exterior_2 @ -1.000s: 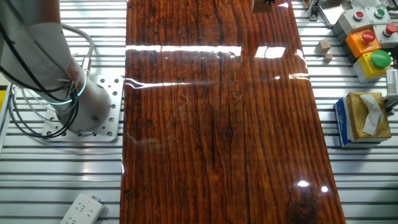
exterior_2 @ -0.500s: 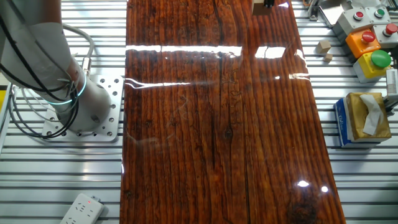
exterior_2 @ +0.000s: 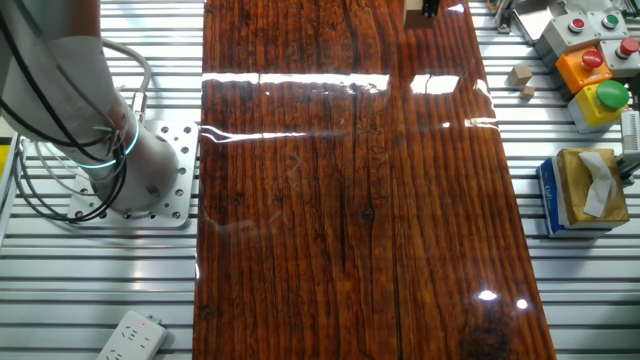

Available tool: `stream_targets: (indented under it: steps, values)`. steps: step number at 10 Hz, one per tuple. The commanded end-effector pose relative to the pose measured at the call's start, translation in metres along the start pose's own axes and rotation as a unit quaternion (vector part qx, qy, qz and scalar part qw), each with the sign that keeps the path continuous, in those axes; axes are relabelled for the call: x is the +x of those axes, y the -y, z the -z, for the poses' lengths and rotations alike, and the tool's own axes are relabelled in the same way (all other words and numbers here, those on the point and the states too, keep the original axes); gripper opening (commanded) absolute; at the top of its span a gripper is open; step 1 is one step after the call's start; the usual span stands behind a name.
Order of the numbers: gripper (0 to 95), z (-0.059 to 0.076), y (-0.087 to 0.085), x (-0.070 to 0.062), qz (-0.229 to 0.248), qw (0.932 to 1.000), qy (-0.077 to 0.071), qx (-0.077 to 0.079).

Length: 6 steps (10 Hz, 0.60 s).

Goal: Pick up the small block on the left and move it to the right

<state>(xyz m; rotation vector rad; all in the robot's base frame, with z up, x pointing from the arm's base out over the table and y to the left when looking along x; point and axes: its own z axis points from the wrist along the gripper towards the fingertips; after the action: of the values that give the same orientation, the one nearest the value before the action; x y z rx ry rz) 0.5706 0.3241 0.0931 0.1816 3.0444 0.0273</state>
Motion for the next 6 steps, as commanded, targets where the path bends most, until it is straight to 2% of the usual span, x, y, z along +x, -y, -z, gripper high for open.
stream_targets:
  steps: [1, 6]
  values:
    - [0.0, -0.005, 0.000, 0.001, -0.004, 1.0000, 0.004, -0.001]
    - [0.0, -0.017, -0.001, 0.003, -0.008, 0.9999, 0.008, -0.002]
